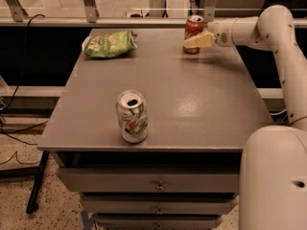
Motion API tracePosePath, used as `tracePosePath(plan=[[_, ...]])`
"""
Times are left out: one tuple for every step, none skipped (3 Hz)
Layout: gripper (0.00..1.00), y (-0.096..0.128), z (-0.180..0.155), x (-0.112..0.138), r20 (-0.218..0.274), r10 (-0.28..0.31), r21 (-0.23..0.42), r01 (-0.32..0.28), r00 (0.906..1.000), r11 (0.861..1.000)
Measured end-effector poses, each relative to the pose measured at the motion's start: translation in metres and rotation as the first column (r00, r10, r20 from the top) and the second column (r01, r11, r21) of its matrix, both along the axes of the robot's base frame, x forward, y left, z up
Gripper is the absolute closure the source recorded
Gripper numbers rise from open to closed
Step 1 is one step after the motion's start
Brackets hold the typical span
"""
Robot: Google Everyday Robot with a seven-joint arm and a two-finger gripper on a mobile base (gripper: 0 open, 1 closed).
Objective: Move coke can near 7up can
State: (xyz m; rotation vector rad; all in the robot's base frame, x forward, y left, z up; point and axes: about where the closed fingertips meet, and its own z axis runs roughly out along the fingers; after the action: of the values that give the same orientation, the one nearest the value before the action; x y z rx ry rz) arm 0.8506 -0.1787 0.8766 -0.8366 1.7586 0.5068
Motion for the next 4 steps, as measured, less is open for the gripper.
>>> tracePosePath(plan=[[0.39,0.006,0.000,0.001,0.003,0.022,0.006,-0.022,0.9997,1.000],[0.72,0.017,0.009,-0.006,0.001,0.073,0.010,-0.073,0.9973,0.997],[0.95,0.025,0.027,-0.020,0.034,0.133,0.009,-0.133,0.9906,0.991],[1.00,0.021,0.062,-0.065,0.077,0.239,-0.050,-0.236,0.9678,0.970]])
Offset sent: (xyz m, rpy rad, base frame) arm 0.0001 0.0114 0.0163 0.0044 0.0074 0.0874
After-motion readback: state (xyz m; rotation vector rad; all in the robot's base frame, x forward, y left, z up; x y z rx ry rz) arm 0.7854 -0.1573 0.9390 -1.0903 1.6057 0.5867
